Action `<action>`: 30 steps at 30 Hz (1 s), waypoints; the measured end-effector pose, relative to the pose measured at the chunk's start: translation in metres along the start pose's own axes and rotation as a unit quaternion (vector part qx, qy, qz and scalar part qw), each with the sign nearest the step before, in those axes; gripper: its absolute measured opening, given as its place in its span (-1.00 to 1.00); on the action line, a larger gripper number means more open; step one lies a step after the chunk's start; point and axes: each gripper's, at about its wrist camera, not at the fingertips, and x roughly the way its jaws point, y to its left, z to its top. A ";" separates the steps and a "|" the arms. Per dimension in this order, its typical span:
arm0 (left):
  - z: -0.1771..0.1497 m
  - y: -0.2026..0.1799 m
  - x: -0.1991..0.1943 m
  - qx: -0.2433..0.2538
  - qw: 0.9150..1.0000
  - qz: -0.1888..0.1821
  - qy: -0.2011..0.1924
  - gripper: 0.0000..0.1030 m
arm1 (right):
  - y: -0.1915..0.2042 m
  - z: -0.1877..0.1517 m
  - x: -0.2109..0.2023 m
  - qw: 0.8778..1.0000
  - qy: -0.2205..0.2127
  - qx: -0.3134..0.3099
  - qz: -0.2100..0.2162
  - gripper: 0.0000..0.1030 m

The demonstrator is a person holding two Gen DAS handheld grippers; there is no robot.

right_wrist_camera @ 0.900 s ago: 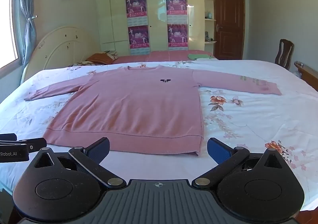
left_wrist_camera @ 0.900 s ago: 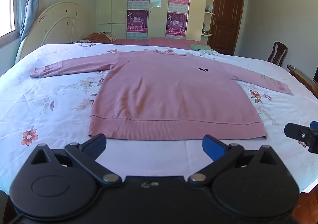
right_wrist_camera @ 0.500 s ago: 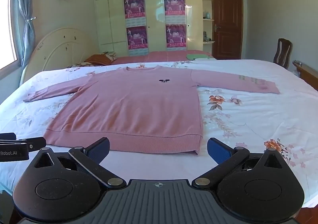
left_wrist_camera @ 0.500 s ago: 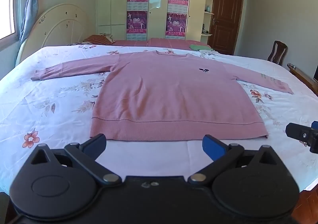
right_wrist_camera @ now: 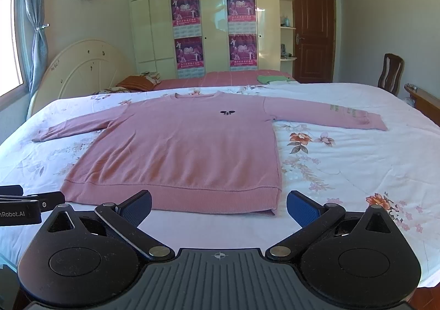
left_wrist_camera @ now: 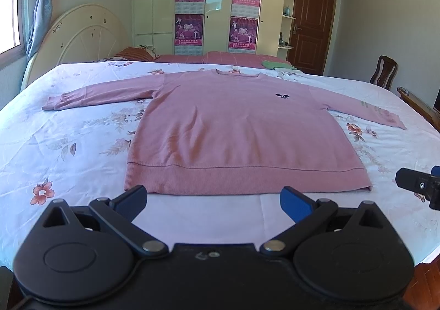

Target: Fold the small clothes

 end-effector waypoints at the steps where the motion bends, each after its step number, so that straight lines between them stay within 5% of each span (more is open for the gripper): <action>1: 0.000 0.000 0.000 0.000 1.000 0.001 0.000 0.99 | 0.000 0.000 0.000 1.000 0.000 0.000 0.000 1.00; 30: 0.002 -0.002 0.002 0.009 1.000 0.002 0.001 0.99 | 0.001 0.002 0.002 1.000 -0.001 0.000 0.003 1.00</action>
